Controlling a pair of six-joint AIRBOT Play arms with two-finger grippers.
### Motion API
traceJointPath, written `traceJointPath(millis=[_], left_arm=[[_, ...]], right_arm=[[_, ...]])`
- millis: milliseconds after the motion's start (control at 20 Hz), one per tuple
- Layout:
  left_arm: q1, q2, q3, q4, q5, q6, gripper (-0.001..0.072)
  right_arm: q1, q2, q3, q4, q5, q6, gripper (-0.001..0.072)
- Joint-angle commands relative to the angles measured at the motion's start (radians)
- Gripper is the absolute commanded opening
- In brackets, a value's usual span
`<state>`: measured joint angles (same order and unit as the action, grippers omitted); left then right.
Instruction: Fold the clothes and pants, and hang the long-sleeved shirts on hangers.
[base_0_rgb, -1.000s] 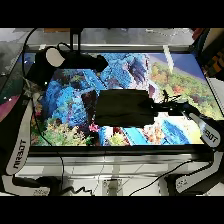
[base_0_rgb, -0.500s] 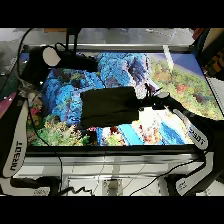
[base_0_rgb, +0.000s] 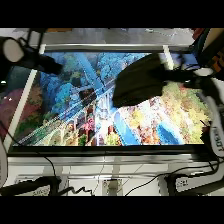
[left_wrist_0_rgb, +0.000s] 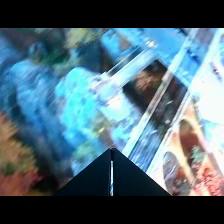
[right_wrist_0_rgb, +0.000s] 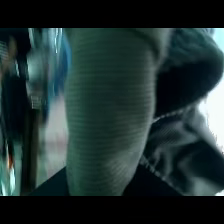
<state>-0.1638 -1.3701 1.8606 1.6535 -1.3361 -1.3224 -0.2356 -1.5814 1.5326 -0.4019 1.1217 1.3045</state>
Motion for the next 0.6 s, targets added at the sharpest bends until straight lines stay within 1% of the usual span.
traceJointPath(millis=[0, 50, 150, 200, 350, 450, 550], left_arm=[[0.066, 0.063, 0.0, 0.048, -0.076, 0.0, 0.0017], [0.078, 0.075, 0.0, 0.049, -0.075, 0.006, 0.0017], [0.116, 0.091, 0.0, 0.053, -0.075, 0.042, 0.0017], [0.137, 0.095, 0.0, 0.051, -0.076, 0.04, 0.0017], [0.194, 0.097, 0.0, 0.05, -0.076, 0.04, 0.0017], [0.208, 0.097, 0.0, 0.047, -0.076, 0.04, 0.0017], [0.209, 0.096, 0.0, 0.047, -0.076, 0.04, 0.0017]], right_arm=[[-0.227, 0.14, 0.031, -0.017, 0.079, 0.076, 0.0032], [-0.3, 0.186, 0.031, -0.056, 0.096, 0.082, 0.0032], [-0.438, 0.267, 0.031, -0.195, 0.126, 0.175, 0.0032], [-0.51, 0.308, 0.031, -0.292, 0.141, 0.225, 0.0032], [-0.711, 0.407, 0.031, -0.573, 0.177, 0.321, 0.0032], [-0.84, 0.452, 0.031, -0.739, 0.214, 0.42, 0.0032], [-0.946, 0.47, 0.027, -0.903, 0.251, 0.488, 0.0032]])
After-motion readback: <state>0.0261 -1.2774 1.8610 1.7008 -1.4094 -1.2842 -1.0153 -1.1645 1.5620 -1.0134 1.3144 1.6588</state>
